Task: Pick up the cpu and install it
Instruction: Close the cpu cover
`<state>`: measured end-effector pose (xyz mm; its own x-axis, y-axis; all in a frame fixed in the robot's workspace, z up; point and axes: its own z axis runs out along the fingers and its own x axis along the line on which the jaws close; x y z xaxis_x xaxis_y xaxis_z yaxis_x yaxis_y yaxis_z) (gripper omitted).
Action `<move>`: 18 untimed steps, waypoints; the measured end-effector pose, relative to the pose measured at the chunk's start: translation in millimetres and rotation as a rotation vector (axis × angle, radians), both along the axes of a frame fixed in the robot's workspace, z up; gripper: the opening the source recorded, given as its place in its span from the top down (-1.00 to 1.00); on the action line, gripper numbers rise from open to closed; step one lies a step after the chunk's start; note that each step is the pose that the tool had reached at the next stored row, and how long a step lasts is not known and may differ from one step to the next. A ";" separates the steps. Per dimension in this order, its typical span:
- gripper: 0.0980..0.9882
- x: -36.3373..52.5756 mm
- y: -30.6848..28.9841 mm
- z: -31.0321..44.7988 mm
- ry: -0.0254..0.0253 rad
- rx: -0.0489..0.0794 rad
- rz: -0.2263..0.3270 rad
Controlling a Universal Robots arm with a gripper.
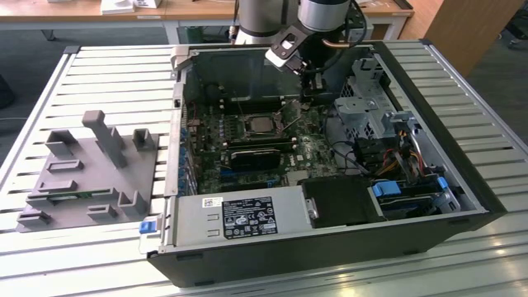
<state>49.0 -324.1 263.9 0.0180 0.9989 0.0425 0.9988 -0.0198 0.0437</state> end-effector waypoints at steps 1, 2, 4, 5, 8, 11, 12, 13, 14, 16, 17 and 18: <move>0.98 0.2 0.1 -0.5 0.0006 0.000 0.003; 0.98 0.4 0.1 -1.0 0.0017 0.000 0.004; 0.98 1.9 0.2 -2.3 0.0040 -0.001 0.004; 0.98 2.9 0.2 -3.1 0.0051 -0.001 0.004; 0.98 5.0 0.3 -5.7 0.0070 -0.003 0.004; 0.98 6.2 0.3 -8.7 0.0075 -0.006 0.004; 0.98 6.5 0.3 -10.0 0.0076 -0.008 0.004; 0.98 6.9 0.3 -11.4 0.0077 -0.009 0.004; 0.98 7.2 0.3 -13.1 0.0078 -0.009 0.004; 0.98 7.9 0.3 -16.5 0.0082 -0.011 0.004; 0.98 8.0 0.3 -18.1 0.0084 -0.011 0.004; 0.98 7.9 0.3 -19.2 0.0087 -0.012 0.004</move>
<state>56.9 -323.8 244.8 0.0142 0.9994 0.0307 0.9993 -0.0153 0.0352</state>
